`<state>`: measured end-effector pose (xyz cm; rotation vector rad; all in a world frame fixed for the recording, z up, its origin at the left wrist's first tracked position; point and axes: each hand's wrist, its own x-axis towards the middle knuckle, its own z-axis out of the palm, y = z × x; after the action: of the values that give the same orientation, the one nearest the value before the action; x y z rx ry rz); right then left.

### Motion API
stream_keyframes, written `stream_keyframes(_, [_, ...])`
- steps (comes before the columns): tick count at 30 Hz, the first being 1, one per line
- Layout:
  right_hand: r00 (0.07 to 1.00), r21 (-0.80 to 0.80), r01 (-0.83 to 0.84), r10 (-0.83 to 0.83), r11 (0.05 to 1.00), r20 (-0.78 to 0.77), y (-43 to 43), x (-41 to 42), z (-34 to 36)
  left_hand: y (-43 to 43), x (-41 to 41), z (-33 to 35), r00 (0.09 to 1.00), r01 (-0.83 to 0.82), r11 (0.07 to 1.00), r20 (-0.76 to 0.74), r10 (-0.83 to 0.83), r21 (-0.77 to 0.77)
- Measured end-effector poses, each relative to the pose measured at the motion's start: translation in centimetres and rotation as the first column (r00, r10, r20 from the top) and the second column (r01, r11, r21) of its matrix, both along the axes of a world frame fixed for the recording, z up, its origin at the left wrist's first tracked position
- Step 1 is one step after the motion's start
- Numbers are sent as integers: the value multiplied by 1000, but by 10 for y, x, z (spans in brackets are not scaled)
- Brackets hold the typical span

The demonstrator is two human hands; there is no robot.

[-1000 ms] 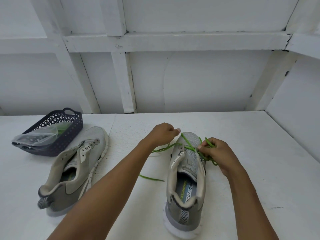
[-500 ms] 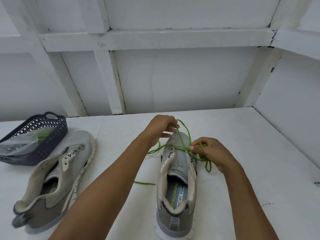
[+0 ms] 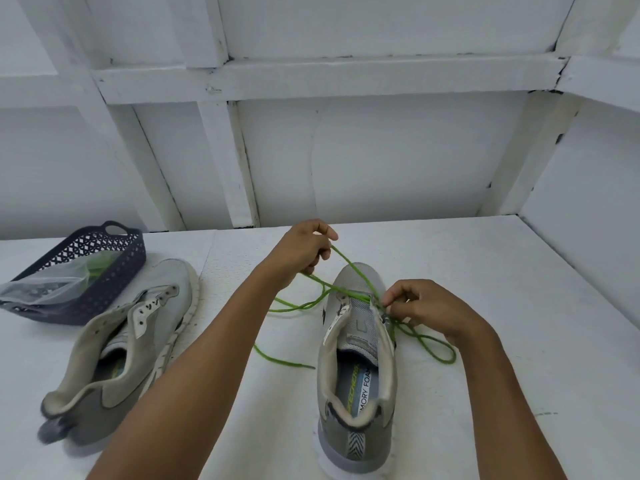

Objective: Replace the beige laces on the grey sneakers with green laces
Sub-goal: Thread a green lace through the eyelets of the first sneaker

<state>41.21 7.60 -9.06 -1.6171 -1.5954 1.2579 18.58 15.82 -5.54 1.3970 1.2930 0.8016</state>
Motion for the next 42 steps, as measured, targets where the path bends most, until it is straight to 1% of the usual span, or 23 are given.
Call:
stream_keyframes(2, [999,2,-35,35,999,34,-1,-1,-1,2,-7,0,974,54,995,-225,-35,80])
stream_keyframes(4, [999,21,-41,40,999,29,-2,-2,-4,0,-11,-5,865,184,968,-496,-78,169])
stream_keyframes(6, [999,52,-35,34,998,25,-1,-3,-7,-4,-10,-12,755,327,902,-652,-69,283])
stream_keyframes(9, [998,73,-34,31,997,45,2,-4,-8,-16,-4,-13,744,448,792,-665,-73,414])
stream_keyframes(11, [999,71,-44,42,996,29,3,-5,-6,-20,2,-13,716,549,752,-670,-197,365])
stream_keyframes(14, [999,76,-47,47,996,5,5,-4,0,-20,11,-16,582,655,723,-756,-299,218])
stream_keyframes(19, [1000,39,-11,10,999,24,8,-14,3,-15,13,-13,564,688,690,-763,-316,224])
stream_keyframes(21, [999,21,-18,18,1000,28,8,-17,3,-14,6,-7,703,580,764,-648,-294,283])
stream_keyframes(22, [1000,5,-21,21,1000,16,9,-16,3,-13,2,-3,820,471,828,-498,-283,305])
stream_keyframes(23, [1000,-10,-27,27,1000,2,9,-16,4,-14,-1,0,924,344,895,-273,-269,285])
stream_keyframes(24, [999,-20,-35,35,999,-10,10,-15,4,-15,-3,2,970,237,946,-4,-243,220])
stream_keyframes(25, [999,-27,-39,38,999,-21,11,-14,5,-14,-5,4,945,170,977,261,-198,126])
stream_keyframes(26, [999,-31,-38,37,999,-32,12,-13,5,-13,-7,6,873,139,990,467,-139,33])
stream_keyframes(27, [999,-35,-38,36,999,-38,13,-12,5,-11,-11,7,806,116,993,588,-71,-39])
stream_keyframes(28, [999,-41,-40,39,998,-35,14,-12,4,-7,-16,7,773,83,992,634,-6,-92])
stream_keyframes(29, [999,-46,-43,42,998,-25,14,-11,4,-3,-22,7,784,52,992,620,32,-117])
stream_keyframes(31, [999,-49,-43,42,998,-22,15,-9,2,3,-34,5,918,13,998,397,15,-68])
stream_keyframes(32, [999,-47,-40,38,998,-26,15,-9,1,3,-38,5,981,44,999,190,-42,-6])
stream_keyframes(33, [999,-41,-39,37,998,-27,16,-9,0,2,-39,5,992,123,991,-41,-121,60])
stream_keyframes(35, [999,-29,-41,40,999,-22,17,-9,0,-5,-32,7,869,351,926,-418,-265,141])
stream_keyframes(36, [999,-24,-44,43,999,-22,18,-10,0,-7,-25,6,791,445,884,-527,-312,144])
stream_keyframes(39, [999,-10,-47,46,999,-21,18,-10,0,-12,-3,0,624,599,794,-682,-382,104])
stream_keyframes(42, [999,-9,-34,34,999,-16,17,-9,-1,-16,14,-3,557,649,753,-743,-371,111])
